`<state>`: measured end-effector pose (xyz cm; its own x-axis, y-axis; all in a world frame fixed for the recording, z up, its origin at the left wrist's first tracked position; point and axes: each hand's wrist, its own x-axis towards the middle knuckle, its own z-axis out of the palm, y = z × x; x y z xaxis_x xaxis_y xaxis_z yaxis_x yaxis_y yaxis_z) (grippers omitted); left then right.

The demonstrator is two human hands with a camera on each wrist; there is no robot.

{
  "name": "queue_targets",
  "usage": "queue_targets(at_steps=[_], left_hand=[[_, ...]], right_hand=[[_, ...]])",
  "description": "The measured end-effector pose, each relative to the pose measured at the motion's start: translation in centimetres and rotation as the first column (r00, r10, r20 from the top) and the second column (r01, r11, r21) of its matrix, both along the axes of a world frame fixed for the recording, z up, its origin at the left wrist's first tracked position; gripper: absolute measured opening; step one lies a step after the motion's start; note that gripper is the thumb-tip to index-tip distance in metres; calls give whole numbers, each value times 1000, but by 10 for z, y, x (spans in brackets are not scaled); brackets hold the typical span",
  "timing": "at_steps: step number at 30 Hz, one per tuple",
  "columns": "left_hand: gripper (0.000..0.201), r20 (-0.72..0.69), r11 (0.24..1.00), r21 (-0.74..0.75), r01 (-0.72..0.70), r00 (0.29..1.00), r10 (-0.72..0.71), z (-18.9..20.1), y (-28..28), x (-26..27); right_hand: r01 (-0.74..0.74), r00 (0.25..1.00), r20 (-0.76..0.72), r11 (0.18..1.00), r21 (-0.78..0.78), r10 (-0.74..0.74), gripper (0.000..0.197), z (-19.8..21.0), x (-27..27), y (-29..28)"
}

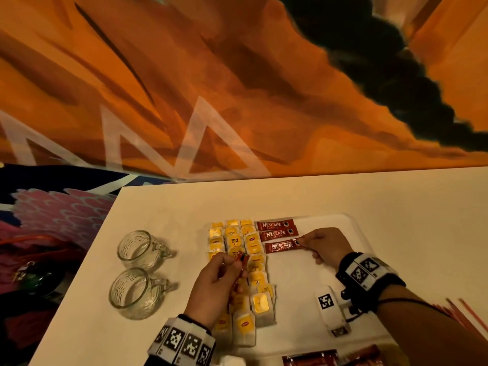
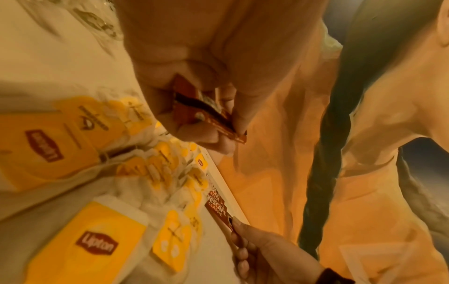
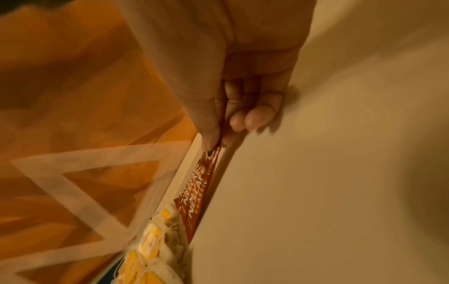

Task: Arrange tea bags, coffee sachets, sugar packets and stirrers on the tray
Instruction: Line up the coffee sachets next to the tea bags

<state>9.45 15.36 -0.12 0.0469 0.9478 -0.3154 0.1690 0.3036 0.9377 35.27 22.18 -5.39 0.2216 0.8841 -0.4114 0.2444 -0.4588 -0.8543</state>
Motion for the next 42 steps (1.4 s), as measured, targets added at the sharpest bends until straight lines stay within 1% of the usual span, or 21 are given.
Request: queue_targets(at_steps=[4,9,11,12,14,15,16,17,18,19,21,22,24,26,29,30,32,35,37,39,42], left_hand=[[13,42,999,-26,-25,999,26,3,1,-3],[18,-9,997,-32,-65,998,65,-9,4,-5],[27,-11,995,-59,-75,997,75,-8,4,-4],[35,-24,994,-77,-73,997,71,-5,5,-4],[51,-39,988,-137,-75,997,70,1,7,-1],[56,-18,980,-182,-81,997,79,4,8,0],[58,15,971,-223,-87,996,93,5,9,1],[59,46,964,-254,-81,994,96,7,10,4],[61,70,960,-269,-72,993,94,9,9,6],[63,86,959,-276,-57,993,84,10,9,9],[67,90,962,-274,-13,995,39,11,8,15],[66,86,964,-265,9,996,14,10,8,17],[50,57,971,-232,52,998,-40,9,8,20],[31,71,981,-170,92,994,-81,6,5,19],[12,125,995,-50,92,989,-85,2,-1,15],[10,116,997,-10,81,990,-80,2,-3,14],[14,79,997,42,64,995,-67,2,-5,12],[18,70,999,44,3,998,-6,5,-4,7],[20,127,999,-1,-53,990,53,7,-3,1],[20,203,997,-30,-69,976,74,6,-4,-2],[20,208,996,3,-91,974,88,4,-7,3]], right_hand=[[-7,1000,25,1000,-10,7,13,-2,-3,6],[-6,999,52,1000,-21,7,18,-2,-2,11],[5,998,62,1000,-31,-3,23,2,-2,11],[16,995,97,1000,-26,-13,27,5,-3,11],[38,974,221,999,37,-45,32,13,-7,7],[38,973,225,995,94,-58,32,20,-12,3],[14,985,166,989,145,-38,31,29,-20,-3],[-33,997,73,983,178,20,27,39,-29,-10],[-107,994,-8,977,186,110,22,48,-39,-19],[-193,977,-54,964,181,206,19,57,-48,-26],[-335,932,-85,928,163,351,18,65,-61,-38],[-375,915,-93,914,157,392,19,66,-65,-42],[-400,899,-124,903,158,420,20,65,-71,-47],[-382,896,-173,908,170,409,19,67,-73,-53],[-363,889,-226,914,179,398,21,70,-70,-59],[-365,885,-239,914,176,400,20,70,-69,-61],[-362,873,-277,914,183,401,14,69,-66,-65],[-300,888,-292,929,218,356,13,68,-60,-67],[-247,902,-296,937,246,316,16,69,-53,-67],[-213,904,-314,943,254,289,17,68,-48,-67],[-171,905,-338,949,265,257,20,69,-51,-68]])
